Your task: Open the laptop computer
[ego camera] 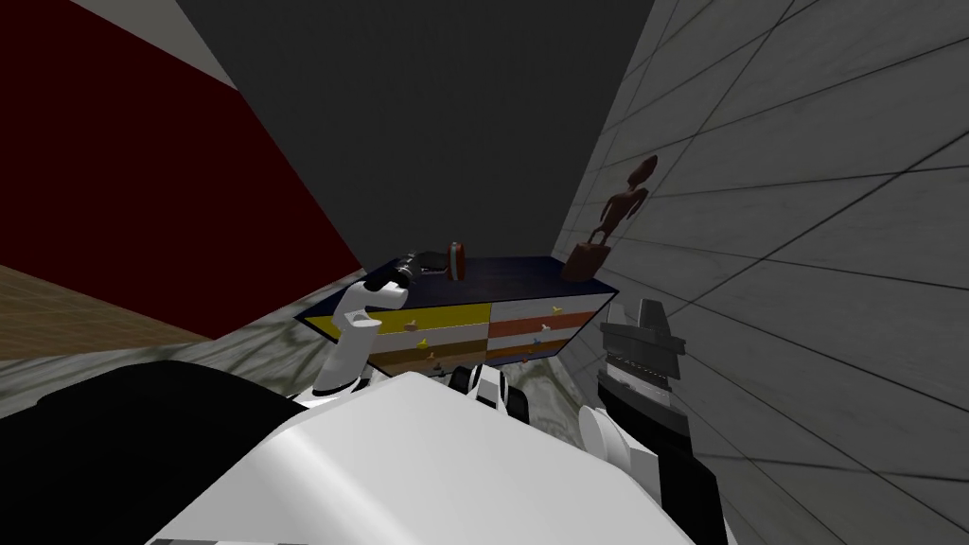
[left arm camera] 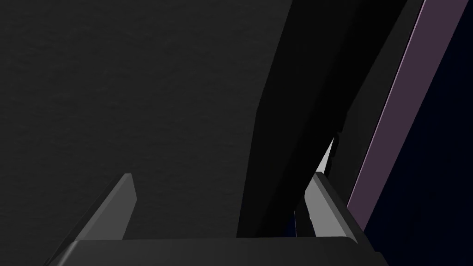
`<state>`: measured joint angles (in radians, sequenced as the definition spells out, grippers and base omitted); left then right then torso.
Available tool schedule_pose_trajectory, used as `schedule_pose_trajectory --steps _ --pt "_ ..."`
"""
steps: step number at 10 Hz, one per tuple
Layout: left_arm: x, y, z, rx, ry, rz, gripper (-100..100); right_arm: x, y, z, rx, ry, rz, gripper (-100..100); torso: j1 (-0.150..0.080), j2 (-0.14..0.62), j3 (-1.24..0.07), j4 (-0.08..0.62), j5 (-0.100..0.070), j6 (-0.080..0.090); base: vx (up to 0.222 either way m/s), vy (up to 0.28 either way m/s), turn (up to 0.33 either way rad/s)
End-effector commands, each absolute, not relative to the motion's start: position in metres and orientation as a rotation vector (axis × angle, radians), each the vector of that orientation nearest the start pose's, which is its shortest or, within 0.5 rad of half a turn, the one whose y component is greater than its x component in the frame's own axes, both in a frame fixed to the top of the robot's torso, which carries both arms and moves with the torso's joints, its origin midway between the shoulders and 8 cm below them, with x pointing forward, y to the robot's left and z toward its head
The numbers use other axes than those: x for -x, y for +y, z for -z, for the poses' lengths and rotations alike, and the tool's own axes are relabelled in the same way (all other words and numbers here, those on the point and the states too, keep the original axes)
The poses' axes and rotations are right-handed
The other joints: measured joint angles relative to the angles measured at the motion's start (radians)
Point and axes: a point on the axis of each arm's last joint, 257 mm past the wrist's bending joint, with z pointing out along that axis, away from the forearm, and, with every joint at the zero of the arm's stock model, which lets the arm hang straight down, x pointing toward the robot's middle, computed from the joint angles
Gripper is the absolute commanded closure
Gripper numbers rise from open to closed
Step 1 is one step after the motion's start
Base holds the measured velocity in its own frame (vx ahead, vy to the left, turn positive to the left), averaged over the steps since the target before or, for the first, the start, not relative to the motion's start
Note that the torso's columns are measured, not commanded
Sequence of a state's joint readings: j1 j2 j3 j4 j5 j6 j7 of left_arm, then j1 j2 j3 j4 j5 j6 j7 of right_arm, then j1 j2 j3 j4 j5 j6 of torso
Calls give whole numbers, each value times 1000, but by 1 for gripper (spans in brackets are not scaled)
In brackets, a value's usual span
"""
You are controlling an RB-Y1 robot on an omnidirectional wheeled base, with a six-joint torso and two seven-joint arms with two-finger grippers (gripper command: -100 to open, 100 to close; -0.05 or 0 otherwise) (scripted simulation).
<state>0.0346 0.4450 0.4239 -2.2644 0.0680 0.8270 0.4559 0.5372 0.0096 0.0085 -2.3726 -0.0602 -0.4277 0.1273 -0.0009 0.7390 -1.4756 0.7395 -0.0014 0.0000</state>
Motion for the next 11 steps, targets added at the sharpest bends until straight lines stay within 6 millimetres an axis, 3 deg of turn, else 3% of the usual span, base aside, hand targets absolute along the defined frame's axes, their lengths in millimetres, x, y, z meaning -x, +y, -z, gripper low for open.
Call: schedule_pose_trajectory --steps 1,4,5,6,11 --pt "-448 469 -11 1413 846 971 -100 -334 -286 -40 -665 611 -1217 0 -1 2 1 0 0 0 0 0 0" --pt "-436 463 -26 1414 846 968 -100 -334 -286 -40 -665 611 -1217 0 0 3 2 1 0 0 0 0 0" --pt "-439 464 -22 1415 848 968 -100 -334 -286 -40 -665 611 -1217 0 -1 2 1 1 0 0 0 0 0" --pt "-438 464 -21 1420 848 966 0 -334 -286 -40 -665 611 -1217 0 0 0 0 -1 0 0 0 0 0" --pt "-438 464 -22 1418 848 966 0 -334 -286 -40 -665 611 -1217 0 1 -1 0 -2 1 0 0 0 0"
